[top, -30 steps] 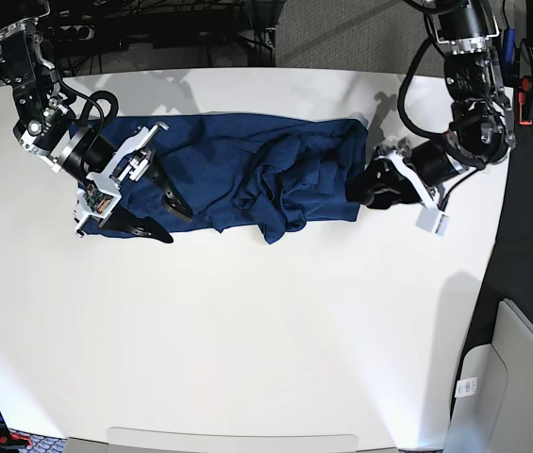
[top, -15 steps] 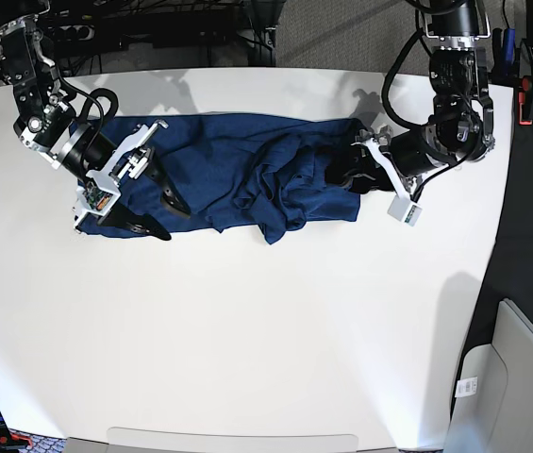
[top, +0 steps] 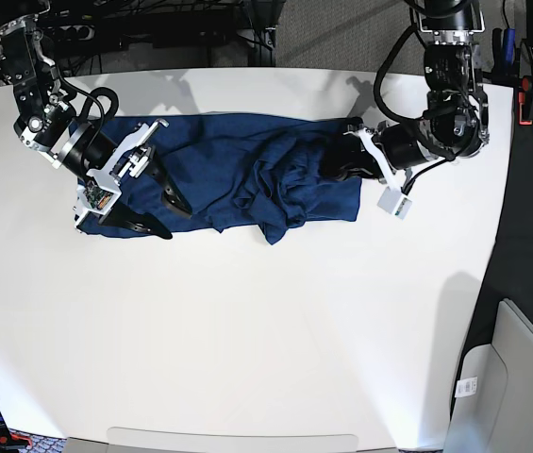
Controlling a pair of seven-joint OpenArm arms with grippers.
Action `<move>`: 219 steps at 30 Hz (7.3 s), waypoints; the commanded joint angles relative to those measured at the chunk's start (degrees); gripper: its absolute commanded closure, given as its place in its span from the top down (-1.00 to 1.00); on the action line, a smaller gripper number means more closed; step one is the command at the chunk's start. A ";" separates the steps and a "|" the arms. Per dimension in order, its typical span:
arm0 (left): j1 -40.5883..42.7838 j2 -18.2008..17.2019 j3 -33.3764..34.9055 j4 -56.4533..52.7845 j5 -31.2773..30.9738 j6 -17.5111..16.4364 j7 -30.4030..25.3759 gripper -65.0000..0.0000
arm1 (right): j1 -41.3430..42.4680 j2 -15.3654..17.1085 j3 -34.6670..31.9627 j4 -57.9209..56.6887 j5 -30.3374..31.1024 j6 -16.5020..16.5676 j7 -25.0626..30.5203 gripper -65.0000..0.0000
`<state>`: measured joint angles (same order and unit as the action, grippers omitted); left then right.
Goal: Fold the T-shirt properly
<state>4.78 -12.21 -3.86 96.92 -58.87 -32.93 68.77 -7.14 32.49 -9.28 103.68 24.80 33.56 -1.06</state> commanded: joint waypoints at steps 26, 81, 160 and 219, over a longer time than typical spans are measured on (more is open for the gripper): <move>-3.76 -3.40 12.43 5.71 -7.99 -0.26 3.89 -0.54 | 0.67 0.70 0.53 1.16 1.09 0.15 1.90 -0.24; -7.54 3.11 8.30 -1.85 17.95 -0.26 -10.09 -0.40 | -4.69 1.22 8.97 1.24 1.09 0.15 1.81 -0.24; 3.53 -1.29 -11.57 -1.32 17.77 -0.17 -5.52 -0.31 | 7.62 -9.41 36.14 -16.95 20.35 6.44 -66.85 0.18; 3.53 -0.58 -11.57 -1.32 17.77 -0.17 -5.96 -0.31 | 14.39 -20.67 38.07 -21.61 42.59 6.44 -74.06 -0.94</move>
<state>8.78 -12.14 -15.29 94.74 -40.18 -32.64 63.86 5.91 11.22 28.88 81.03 65.08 39.64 -75.66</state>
